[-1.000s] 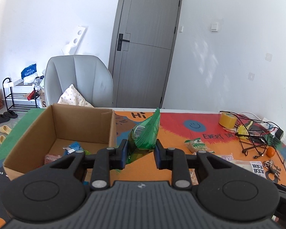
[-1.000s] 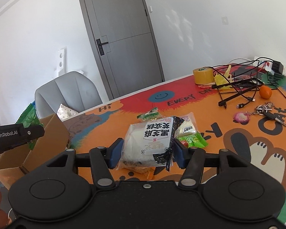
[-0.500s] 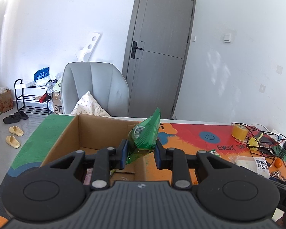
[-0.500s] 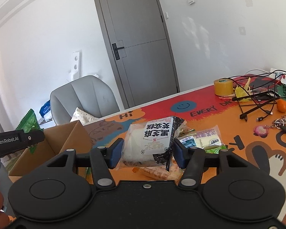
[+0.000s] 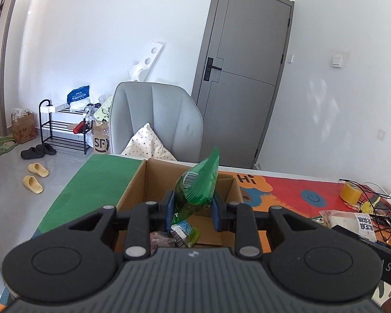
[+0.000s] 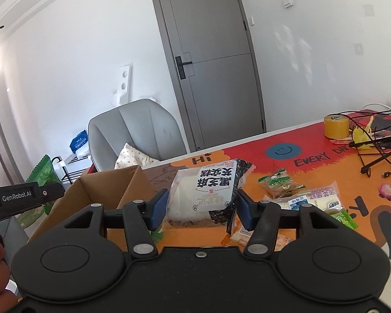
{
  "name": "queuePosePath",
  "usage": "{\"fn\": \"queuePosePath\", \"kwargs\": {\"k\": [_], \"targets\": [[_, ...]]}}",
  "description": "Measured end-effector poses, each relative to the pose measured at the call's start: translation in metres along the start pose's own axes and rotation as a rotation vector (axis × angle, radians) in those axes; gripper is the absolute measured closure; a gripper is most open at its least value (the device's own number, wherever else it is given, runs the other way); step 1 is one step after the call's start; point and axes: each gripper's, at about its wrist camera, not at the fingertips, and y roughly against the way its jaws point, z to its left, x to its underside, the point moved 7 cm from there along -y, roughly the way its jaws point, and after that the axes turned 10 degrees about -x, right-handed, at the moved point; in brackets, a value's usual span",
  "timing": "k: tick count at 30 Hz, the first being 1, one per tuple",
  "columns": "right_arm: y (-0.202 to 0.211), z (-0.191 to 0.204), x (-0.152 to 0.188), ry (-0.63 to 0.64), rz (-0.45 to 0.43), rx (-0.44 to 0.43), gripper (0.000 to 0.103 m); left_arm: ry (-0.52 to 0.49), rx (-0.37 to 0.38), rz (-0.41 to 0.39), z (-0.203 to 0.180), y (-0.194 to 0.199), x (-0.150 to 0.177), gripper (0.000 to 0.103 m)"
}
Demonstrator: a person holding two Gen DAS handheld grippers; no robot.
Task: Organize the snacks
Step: 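Carry both packs into the cardboard box and open both tools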
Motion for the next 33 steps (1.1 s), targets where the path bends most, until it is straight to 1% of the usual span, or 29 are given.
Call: {"fn": "queuePosePath", "kwargs": {"k": [4,6,9,11,12,13,23,30,33], "targets": [[-0.01,0.01,-0.002,0.014,0.011,-0.018,0.048,0.013,-0.006,0.026,0.006,-0.012,0.001,0.076],[-0.014,0.015,-0.003,0.02,0.014,-0.025,0.048,0.018,0.006,0.045,0.007,-0.018,0.003,0.075],[-0.02,0.019,-0.004,0.022,0.019,-0.032,0.048,0.022,0.031,0.07,0.006,-0.025,0.007,0.07],[-0.023,0.02,-0.005,0.022,0.023,-0.033,0.048,0.019,0.038,0.08,0.006,-0.028,0.008,0.062],[-0.025,0.022,-0.005,0.023,0.025,-0.034,0.048,0.022,0.031,0.079,0.008,-0.029,0.007,0.057],[-0.027,0.023,-0.005,0.026,0.026,-0.036,0.048,0.025,0.024,0.074,0.011,-0.03,0.007,0.055],[-0.044,0.047,-0.012,0.042,0.036,-0.078,0.048,0.064,-0.057,0.061,0.047,-0.028,-0.001,0.055],[-0.058,0.072,-0.018,0.058,0.047,-0.13,0.048,0.098,-0.11,0.044,0.073,-0.026,-0.008,0.046],[-0.064,0.085,-0.019,0.065,0.058,-0.156,0.048,0.114,-0.13,0.044,0.084,-0.028,-0.009,0.044]]}}
